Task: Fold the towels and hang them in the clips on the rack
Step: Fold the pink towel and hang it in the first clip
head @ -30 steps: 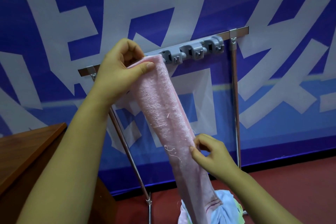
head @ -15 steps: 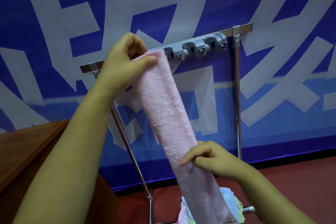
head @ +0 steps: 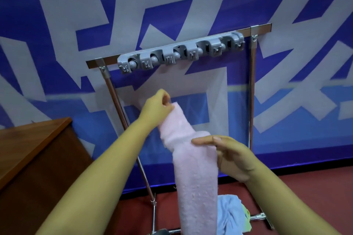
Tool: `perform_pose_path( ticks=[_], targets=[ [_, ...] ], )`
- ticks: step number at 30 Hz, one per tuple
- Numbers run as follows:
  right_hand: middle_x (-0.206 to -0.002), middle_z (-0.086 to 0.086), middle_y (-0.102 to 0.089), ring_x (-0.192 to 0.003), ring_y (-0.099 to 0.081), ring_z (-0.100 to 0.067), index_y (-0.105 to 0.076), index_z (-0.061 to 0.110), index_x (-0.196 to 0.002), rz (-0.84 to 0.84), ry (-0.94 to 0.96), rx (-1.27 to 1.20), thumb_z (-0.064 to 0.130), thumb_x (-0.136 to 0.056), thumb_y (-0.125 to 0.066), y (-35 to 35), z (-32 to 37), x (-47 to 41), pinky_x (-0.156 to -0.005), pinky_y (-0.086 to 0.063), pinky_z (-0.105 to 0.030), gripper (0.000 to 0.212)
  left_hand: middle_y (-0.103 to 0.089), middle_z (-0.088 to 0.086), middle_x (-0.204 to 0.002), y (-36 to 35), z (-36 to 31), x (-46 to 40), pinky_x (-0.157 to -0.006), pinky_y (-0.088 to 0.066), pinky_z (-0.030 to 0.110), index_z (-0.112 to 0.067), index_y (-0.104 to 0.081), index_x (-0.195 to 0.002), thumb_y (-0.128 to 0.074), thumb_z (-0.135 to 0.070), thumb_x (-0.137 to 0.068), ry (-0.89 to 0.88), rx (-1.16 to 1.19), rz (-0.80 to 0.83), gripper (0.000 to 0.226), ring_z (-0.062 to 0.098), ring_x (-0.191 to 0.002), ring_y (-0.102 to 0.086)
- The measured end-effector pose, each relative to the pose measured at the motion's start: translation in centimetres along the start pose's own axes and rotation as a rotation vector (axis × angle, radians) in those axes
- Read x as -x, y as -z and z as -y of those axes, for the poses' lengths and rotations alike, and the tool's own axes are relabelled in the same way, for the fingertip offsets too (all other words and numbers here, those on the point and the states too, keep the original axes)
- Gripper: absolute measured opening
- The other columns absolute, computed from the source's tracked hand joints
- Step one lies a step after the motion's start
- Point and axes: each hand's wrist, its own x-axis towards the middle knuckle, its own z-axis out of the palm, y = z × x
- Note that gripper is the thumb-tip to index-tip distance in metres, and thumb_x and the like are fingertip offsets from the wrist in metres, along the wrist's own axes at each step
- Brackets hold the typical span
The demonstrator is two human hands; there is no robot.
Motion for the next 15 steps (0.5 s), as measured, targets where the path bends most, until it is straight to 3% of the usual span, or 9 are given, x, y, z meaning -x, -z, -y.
perform_pose_path(
  ticks=[5,7,9,11,13,15],
  targets=[
    [-0.104,-0.002,-0.072,-0.09,-0.068,-0.013,-0.075,0.019,-0.1,-0.119,0.032,-0.047,0.037,-0.042,-0.092,0.2,-0.3,-1.1,-0.072,-0.055,-0.025,0.063,-0.06,-0.002,-0.071,-1.7,0.7,5.1,-0.061,-0.044,0.016,-0.009,-0.06,-0.091,-0.061,-0.027,-0.089,0.152,0.356,0.023,0.019,0.007,-0.062,-0.054],
    [-0.1,-0.005,-0.073,-0.085,-0.069,-0.016,-0.074,0.018,-0.099,-0.182,0.049,-0.102,0.026,-0.037,-0.095,0.5,-0.8,-1.5,-0.068,-0.057,-0.026,0.066,-0.058,0.0,-0.064,-1.6,0.2,7.7,-0.06,-0.046,0.021,-0.007,-0.057,-0.089,-0.055,-0.031,-0.092,0.195,0.558,0.004,0.024,0.006,-0.054,-0.051],
    [-0.098,-0.006,-0.073,-0.083,-0.07,-0.017,-0.075,0.019,-0.095,-0.218,0.06,-0.122,0.017,-0.043,-0.093,0.7,-1.0,-1.5,-0.066,-0.057,-0.027,0.055,-0.058,0.001,-0.064,-1.7,-0.2,10.2,-0.064,-0.047,0.024,-0.007,-0.057,-0.094,-0.05,-0.033,-0.094,0.215,0.693,0.002,0.027,0.009,-0.058,-0.051],
    [-0.095,-0.005,-0.073,-0.079,-0.07,-0.015,-0.077,0.02,-0.088,-0.245,0.059,-0.105,0.001,-0.064,-0.078,0.5,-0.8,-1.1,-0.065,-0.057,-0.027,0.031,-0.063,0.0,-0.069,-1.9,-0.9,12.3,-0.069,-0.049,0.025,-0.011,-0.058,-0.1,-0.046,-0.04,-0.091,0.187,0.793,0.023,0.033,0.01,-0.066,-0.057],
    [-0.091,-0.004,-0.073,-0.077,-0.07,-0.014,-0.077,0.02,-0.083,-0.245,0.06,-0.094,-0.006,-0.073,-0.059,0.5,-0.5,-0.8,-0.065,-0.058,-0.025,0.033,-0.069,0.0,-0.081,-2.0,-1.4,13.5,-0.079,-0.052,0.027,-0.019,-0.058,-0.107,-0.045,-0.049,-0.083,0.135,0.818,0.092,0.041,0.013,-0.078,-0.065],
    [-0.091,-0.003,-0.074,-0.078,-0.07,-0.014,-0.077,0.021,-0.084,-0.226,0.077,-0.097,-0.003,-0.071,-0.055,0.2,-0.1,-0.6,-0.064,-0.057,-0.025,0.035,-0.072,-0.006,-0.09,-1.9,-1.9,14.0,-0.083,-0.054,0.027,-0.026,-0.056,-0.114,-0.046,-0.049,-0.081,0.102,0.837,0.157,0.042,0.01,-0.086,-0.068]
  ],
)
